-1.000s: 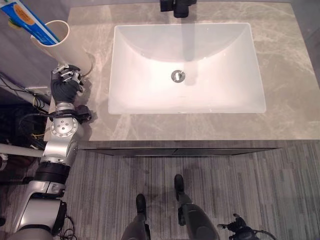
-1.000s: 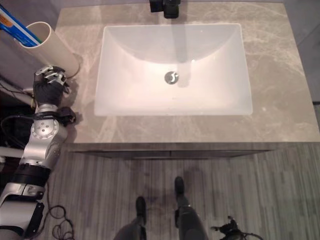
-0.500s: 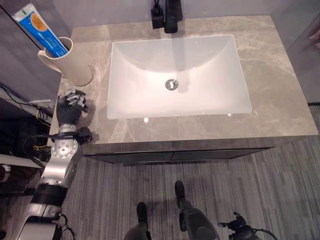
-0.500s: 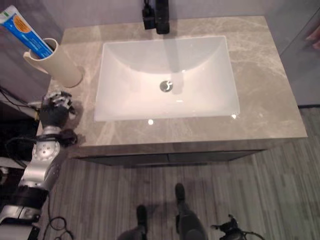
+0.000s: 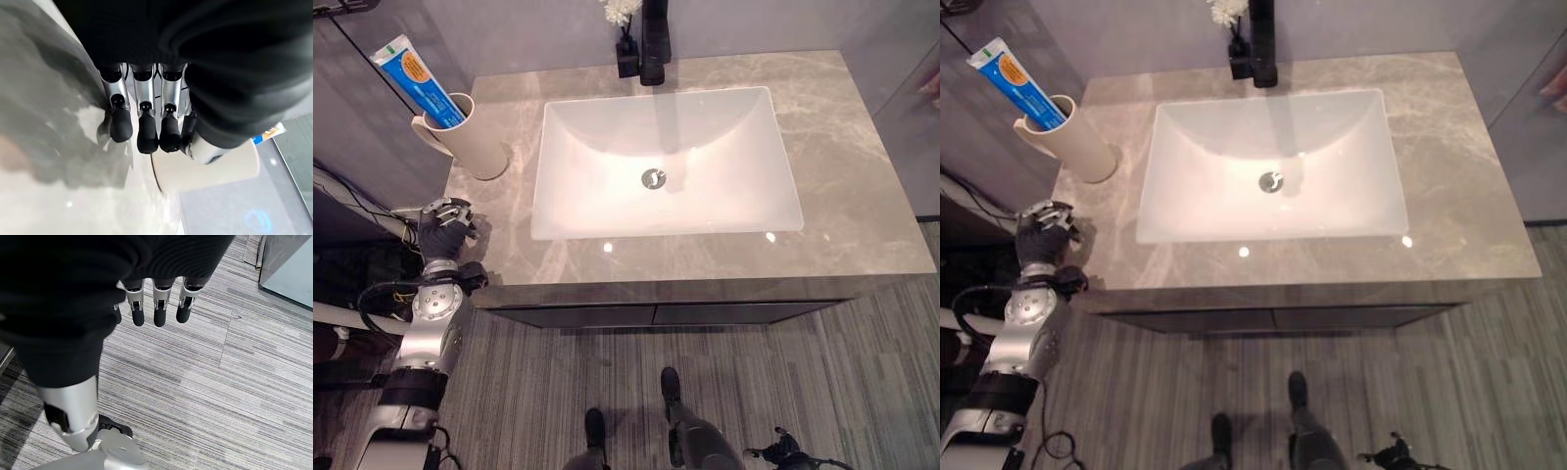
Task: Put brush and paste in cup on sink, flatten towel.
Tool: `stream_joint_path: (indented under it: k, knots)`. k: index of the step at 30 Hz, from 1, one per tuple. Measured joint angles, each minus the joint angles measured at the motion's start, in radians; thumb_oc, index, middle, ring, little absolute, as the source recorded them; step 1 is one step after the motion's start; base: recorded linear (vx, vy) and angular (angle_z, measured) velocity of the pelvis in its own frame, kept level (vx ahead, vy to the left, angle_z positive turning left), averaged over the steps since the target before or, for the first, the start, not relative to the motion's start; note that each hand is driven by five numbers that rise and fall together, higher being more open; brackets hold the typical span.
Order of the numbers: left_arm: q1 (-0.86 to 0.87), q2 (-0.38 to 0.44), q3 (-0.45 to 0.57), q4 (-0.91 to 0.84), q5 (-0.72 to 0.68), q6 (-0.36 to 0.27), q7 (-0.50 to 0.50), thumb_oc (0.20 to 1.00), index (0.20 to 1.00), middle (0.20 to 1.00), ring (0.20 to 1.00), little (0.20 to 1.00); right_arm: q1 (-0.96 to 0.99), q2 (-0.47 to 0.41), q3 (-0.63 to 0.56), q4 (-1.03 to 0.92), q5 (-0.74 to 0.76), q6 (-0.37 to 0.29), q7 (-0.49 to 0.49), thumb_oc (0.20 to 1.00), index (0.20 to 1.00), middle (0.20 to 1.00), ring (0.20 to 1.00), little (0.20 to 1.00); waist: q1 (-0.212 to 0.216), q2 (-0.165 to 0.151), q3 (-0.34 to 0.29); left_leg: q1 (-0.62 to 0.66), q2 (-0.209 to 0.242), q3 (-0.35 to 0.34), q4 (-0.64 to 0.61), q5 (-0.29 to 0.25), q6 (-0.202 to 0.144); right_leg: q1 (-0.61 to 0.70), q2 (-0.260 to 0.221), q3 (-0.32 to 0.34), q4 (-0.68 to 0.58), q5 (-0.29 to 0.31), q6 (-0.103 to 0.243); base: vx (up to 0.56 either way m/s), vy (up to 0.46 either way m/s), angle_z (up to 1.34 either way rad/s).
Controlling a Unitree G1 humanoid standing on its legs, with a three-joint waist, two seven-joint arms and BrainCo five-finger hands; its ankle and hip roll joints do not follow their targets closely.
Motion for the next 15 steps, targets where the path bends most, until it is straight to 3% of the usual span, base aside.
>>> stream_joint_path:
  k: [8,15]
  knots:
    - [-0.188,0.083,-0.073,0.17,0.008,0.007,0.031,0.2,0.2,0.2,0.2,0.2,-0.001,-0.007,0.01,0.002,0.003,-0.001,-0.002,1.0,1.0,1.0,1.0,1.0,-0.03,0.001,0.001,-0.04,0.0,0.037,0.0,0.002,-0.004,-0.058,0.008,0.03,0.0,0.01,-0.004,0.01,-0.009,-0.11]
    - [-0.318,0.145,-0.113,0.281,0.009,0.003,0.06,0.2,0.2,0.2,0.2,0.2,-0.018,-0.01,0.03,0.0,0.022,-0.007,-0.004,1.0,1.0,1.0,1.0,1.0,-0.031,0.003,0.029,-0.077,0.002,0.049,0.0,0.004,-0.006,-0.1,0.012,0.043,0.0,0.017,-0.007,0.0,-0.012,-0.04]
